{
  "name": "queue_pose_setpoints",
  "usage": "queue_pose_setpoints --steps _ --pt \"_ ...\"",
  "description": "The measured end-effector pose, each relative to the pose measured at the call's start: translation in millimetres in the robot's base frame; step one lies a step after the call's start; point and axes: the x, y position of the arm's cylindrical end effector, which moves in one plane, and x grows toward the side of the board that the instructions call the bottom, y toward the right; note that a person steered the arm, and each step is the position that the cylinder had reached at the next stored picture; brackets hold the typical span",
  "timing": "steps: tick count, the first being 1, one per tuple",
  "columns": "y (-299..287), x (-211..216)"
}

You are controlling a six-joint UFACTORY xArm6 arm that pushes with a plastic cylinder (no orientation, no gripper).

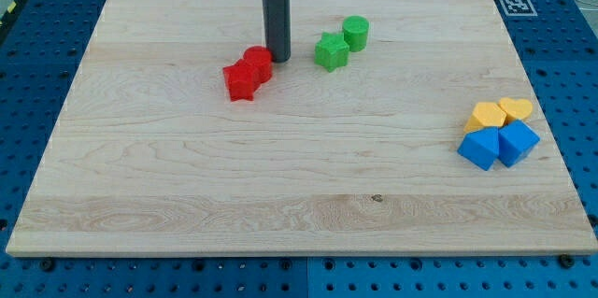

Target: Separate the yellow and blue blocks from each other

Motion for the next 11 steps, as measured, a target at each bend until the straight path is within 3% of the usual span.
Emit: queue_pose_setpoints --steps 2,4,5,6,7,8,9,11 --pt "10.8 12.0" --pt "102.2 53.7" --pt "154.0 32.9" --pt "245.9 19.9" --pt "325.6 36.0" --pt "367.1 72.5" --pt "379.4 102.1" --pt "321.6 107.0"
